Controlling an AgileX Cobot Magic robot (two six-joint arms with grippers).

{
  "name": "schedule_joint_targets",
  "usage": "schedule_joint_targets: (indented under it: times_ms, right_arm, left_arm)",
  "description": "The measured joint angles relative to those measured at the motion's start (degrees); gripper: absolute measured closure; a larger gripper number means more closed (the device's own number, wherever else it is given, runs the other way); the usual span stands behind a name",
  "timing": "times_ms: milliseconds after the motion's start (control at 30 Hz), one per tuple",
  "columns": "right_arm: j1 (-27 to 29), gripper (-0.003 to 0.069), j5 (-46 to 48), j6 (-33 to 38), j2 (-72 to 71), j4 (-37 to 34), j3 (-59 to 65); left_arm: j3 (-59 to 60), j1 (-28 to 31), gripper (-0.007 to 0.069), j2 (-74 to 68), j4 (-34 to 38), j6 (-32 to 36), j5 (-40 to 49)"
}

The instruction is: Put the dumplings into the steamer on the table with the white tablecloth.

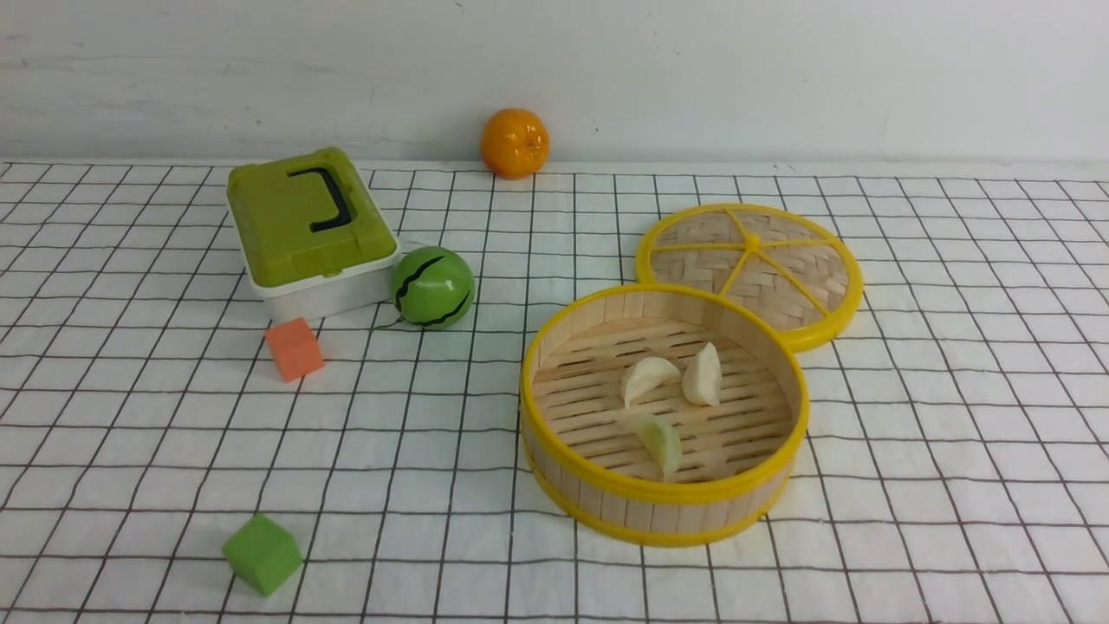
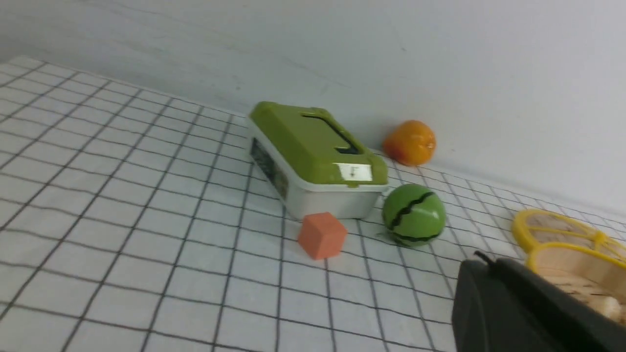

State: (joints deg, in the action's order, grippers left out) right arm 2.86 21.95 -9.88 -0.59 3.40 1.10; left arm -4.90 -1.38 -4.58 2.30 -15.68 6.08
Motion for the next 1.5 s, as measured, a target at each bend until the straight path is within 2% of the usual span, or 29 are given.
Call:
schedule_joint_targets:
  times_ms: [67,233,567,733,1500]
  right_arm:
    - [0.0,0.0638,0.0,0.0,0.0,0.0,0.0]
    - [0.0,0.0629,0.0,0.0,0.0,0.0,0.0]
    - [0.0,0.0621,0.0,0.0,0.0,0.0,0.0]
    - [0.0,0.0621,0.0,0.0,0.0,0.0,0.0]
    - [0.0,0.0613,0.0,-0.1,0.0,0.0,0.0]
  left_arm:
    - [2.9,1.8,0.0636,2.1,-0.2,0.2,-0.3]
    - [6.3,2.0,0.0636,5.0,-2.3,0.2,0.4]
    - [6.6,2.0,0.0636,5.1,-3.1,1.5,13.9]
    - [6.6,2.0,0.0636,5.1,-3.2,3.9,14.4]
    - [6.6,2.0,0.0636,5.1,-3.2,4.1,14.4]
